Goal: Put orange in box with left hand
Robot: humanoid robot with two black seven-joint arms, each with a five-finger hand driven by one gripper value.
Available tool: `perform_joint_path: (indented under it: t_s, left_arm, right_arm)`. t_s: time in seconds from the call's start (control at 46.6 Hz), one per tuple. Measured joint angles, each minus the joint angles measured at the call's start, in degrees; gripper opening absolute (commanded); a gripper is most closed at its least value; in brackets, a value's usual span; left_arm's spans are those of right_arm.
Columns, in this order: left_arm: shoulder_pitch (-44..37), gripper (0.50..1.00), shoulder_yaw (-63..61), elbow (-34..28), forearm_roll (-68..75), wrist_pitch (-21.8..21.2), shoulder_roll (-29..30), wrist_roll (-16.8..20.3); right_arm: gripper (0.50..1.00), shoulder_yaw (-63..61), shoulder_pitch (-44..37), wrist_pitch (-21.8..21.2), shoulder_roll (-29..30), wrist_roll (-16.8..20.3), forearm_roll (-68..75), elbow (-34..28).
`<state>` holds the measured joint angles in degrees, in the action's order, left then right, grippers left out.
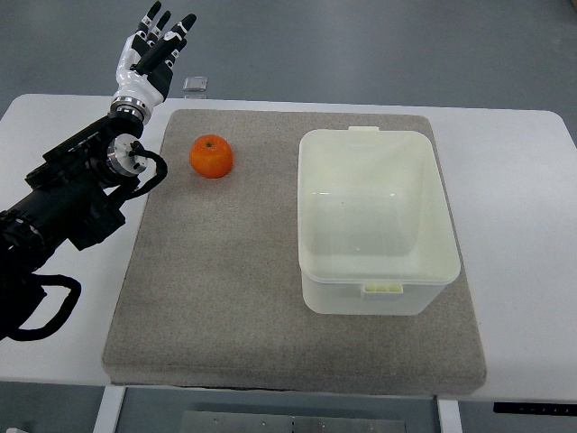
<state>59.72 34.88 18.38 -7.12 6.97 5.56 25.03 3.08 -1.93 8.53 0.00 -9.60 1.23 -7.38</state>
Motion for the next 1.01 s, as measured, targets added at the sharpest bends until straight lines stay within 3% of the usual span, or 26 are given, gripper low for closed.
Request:
perform_joint_path:
  t_s: [1.008]
  left_arm:
    - [2.8,0.990,-8.4,0.1,2.9,0.4,2.1,-0.4]
  right_arm:
    - [0.926,0.0,0.0,0.0,0.0,0.0,0.0,0.0]
